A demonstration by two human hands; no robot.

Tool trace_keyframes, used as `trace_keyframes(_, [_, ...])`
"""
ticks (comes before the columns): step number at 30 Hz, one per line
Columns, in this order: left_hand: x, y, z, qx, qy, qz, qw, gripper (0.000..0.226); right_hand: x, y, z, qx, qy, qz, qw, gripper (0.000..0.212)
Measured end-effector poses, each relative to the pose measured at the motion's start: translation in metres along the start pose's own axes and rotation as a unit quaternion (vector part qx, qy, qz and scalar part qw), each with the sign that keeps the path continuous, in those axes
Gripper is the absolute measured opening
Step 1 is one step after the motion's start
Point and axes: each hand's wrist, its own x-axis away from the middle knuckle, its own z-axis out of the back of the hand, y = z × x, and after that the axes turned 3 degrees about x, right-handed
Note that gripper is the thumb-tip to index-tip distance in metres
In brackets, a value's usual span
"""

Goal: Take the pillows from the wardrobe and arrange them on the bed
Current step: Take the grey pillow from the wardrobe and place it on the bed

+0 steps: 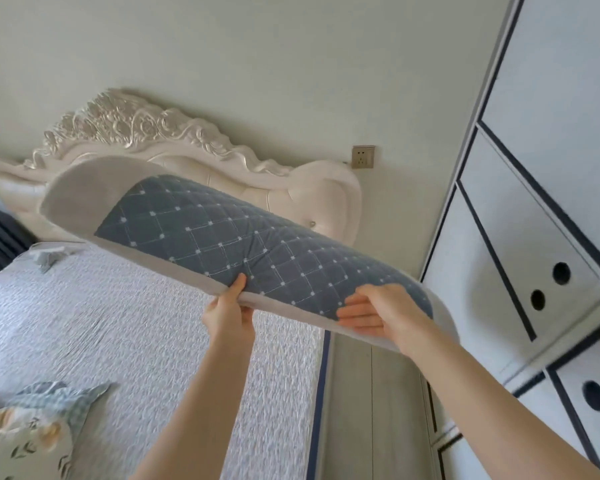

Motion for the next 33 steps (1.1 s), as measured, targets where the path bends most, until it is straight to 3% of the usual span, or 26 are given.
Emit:
trace_keyframes(5, [-0.055,0.009,-0.009,-0.057,-0.030,-0.006,0.998,0.012,-0.086,-0.040,0.008,0.052,0.061,0.068,0.995,0.023])
trace_keyframes(9, [-0.093,0.011,-0.026,-0.086,-0.055,-0.022,0.994,0.023,-0.170,-0.064,0.020,0.151,0.094,0.133,0.975,0.034])
trace_keyframes(14, [-0.116,0.003,-0.061,-0.114,-0.079,-0.033,0.990,0.067,-0.265,-0.086,0.041,0.304,0.032,0.143,0.941,0.048])
trace_keyframes(18, [-0.134,-0.003,-0.086,-0.112,-0.087,-0.036,0.989,0.065,-0.322,-0.101,0.046,0.266,-0.010,0.107,0.958,0.060])
trace_keyframes(23, [-0.159,0.005,-0.087,-0.107,-0.047,-0.051,0.992,0.051,-0.373,-0.116,0.038,0.235,-0.072,0.071,0.967,0.071])
trace_keyframes(25, [-0.165,0.012,-0.086,-0.116,-0.010,-0.075,0.990,0.036,-0.389,-0.120,0.023,0.248,-0.087,0.081,0.962,0.070])
trace_keyframes(28, [-0.179,0.017,-0.084,-0.139,0.054,-0.120,0.982,0.030,-0.406,-0.121,-0.006,0.270,-0.086,0.087,0.955,0.076])
trace_keyframes(30, [-0.191,0.014,-0.082,-0.182,0.098,-0.173,0.963,0.032,-0.415,-0.118,-0.026,0.262,-0.082,0.098,0.957,0.075])
trace_keyframes(33, [-0.208,0.006,-0.080,-0.262,0.175,-0.277,0.908,0.056,-0.429,-0.117,-0.056,0.251,-0.096,0.124,0.955,0.067])
